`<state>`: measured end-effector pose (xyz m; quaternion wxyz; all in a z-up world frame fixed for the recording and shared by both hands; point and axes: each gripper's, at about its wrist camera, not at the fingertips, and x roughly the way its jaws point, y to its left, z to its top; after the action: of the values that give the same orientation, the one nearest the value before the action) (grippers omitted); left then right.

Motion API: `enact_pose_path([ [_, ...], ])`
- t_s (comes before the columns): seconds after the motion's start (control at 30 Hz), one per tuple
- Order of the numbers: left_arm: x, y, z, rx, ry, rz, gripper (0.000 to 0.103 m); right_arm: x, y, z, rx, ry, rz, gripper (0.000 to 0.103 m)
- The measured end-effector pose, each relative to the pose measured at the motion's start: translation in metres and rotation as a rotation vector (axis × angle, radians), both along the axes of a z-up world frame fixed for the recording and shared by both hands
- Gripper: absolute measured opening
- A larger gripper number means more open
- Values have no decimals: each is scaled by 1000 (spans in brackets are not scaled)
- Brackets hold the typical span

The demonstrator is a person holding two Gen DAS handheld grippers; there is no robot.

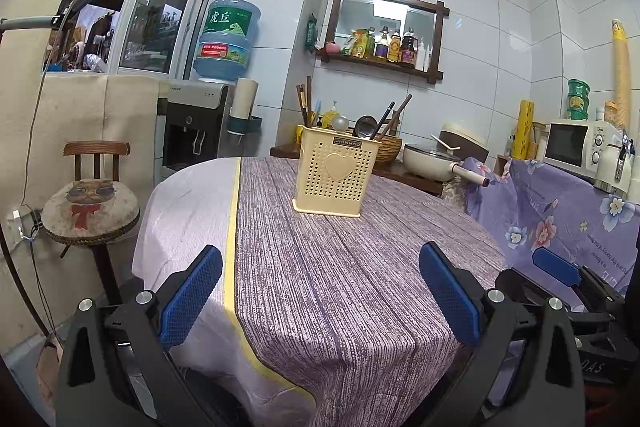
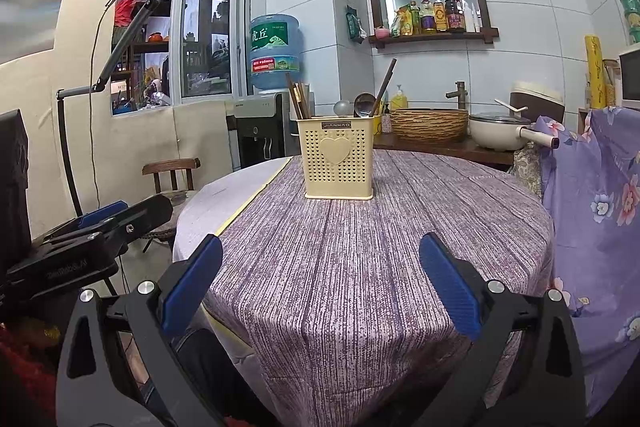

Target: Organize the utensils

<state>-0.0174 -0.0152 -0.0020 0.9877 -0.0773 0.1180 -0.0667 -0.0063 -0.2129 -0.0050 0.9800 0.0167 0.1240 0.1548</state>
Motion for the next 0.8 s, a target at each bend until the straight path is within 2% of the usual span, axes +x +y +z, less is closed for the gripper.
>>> enact_pose_path([
  [0.8,-1,-1,-3,-2,35,20,98,1,0,0,0,6,0,97],
])
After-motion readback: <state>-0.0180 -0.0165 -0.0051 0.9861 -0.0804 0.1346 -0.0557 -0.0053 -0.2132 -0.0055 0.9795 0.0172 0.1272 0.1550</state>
